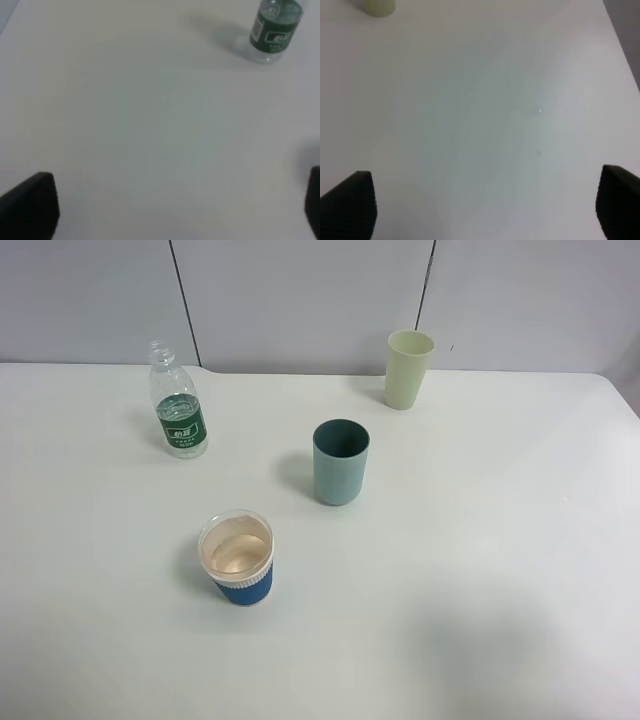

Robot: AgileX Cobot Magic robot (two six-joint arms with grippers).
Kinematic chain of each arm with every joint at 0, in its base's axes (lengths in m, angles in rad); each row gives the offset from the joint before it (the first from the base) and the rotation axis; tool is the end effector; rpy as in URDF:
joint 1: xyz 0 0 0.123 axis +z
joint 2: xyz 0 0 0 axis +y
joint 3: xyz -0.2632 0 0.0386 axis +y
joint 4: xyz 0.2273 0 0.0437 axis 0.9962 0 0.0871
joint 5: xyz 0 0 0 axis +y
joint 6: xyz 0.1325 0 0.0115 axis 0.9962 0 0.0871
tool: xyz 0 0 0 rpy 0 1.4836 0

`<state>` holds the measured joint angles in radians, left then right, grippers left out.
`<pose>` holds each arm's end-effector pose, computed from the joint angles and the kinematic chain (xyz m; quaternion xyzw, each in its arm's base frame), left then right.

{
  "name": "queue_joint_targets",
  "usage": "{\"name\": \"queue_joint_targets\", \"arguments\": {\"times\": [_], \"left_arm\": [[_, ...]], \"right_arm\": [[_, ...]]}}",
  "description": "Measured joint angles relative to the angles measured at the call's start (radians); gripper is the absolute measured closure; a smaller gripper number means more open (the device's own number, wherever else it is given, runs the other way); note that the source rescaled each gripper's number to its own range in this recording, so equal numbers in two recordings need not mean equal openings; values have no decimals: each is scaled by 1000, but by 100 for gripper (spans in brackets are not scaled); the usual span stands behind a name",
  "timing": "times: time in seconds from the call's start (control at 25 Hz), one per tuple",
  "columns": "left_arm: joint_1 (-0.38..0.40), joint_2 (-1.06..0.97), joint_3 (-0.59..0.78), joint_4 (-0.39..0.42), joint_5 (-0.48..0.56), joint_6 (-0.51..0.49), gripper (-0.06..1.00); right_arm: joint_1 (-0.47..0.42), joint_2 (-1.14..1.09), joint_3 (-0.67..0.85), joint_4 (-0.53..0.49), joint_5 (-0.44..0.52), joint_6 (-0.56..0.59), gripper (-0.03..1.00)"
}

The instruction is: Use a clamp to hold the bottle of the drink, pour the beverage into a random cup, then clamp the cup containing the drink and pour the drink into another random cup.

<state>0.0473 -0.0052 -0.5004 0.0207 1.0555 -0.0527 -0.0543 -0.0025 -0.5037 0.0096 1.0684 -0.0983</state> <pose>0.0331 0.0040 0.2491 -0.0429 0.8493 0.0089 0.5261 0.0326 -0.0006 0.2485 -0.0190 0.8534 -0.0349 0.5197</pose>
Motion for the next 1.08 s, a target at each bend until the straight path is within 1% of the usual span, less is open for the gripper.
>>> {"name": "queue_joint_targets", "arguments": {"times": [1.08], "left_arm": [[0,0,0,0,0,0,-5]], "right_arm": [[-1,0,0,-10,0,0,34]]}}
